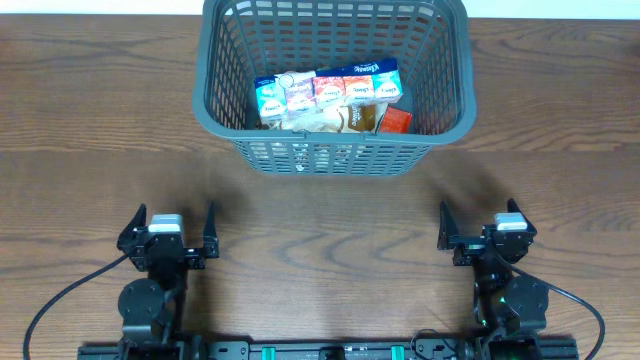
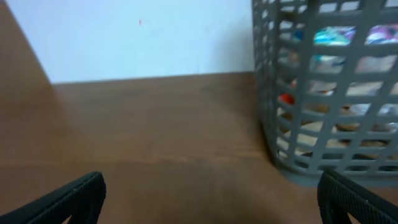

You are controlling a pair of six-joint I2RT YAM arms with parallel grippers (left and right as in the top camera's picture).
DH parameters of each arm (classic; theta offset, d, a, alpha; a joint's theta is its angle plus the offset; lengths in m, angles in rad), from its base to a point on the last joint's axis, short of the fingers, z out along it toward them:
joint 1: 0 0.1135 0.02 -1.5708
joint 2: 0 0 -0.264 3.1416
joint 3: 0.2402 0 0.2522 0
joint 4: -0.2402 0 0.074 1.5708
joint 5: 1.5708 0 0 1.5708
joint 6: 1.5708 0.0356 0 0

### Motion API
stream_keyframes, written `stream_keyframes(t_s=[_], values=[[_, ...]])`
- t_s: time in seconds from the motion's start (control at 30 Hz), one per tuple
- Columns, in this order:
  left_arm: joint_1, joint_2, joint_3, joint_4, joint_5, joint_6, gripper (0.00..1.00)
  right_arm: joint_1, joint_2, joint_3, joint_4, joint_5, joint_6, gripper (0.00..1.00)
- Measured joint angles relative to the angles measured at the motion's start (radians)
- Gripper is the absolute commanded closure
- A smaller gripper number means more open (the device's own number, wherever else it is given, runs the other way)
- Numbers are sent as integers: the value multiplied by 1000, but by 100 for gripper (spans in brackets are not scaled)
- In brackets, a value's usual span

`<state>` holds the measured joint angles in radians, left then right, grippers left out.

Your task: Pack container

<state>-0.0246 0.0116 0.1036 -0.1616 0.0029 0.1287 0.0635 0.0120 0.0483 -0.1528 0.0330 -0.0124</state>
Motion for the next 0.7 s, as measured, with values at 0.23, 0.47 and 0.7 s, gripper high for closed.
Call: stream_keyframes(t_s=[0.23,0.47,0.7], values=[[0,-1,-24,-10,-19,-54,1,0,0,0,0,0,0,1],[0,-1,-24,-10,-13,-55,1,0,0,0,0,0,0,1],[0,-1,-25,-10,-3,-53,1,0,0,0,0,0,0,1]])
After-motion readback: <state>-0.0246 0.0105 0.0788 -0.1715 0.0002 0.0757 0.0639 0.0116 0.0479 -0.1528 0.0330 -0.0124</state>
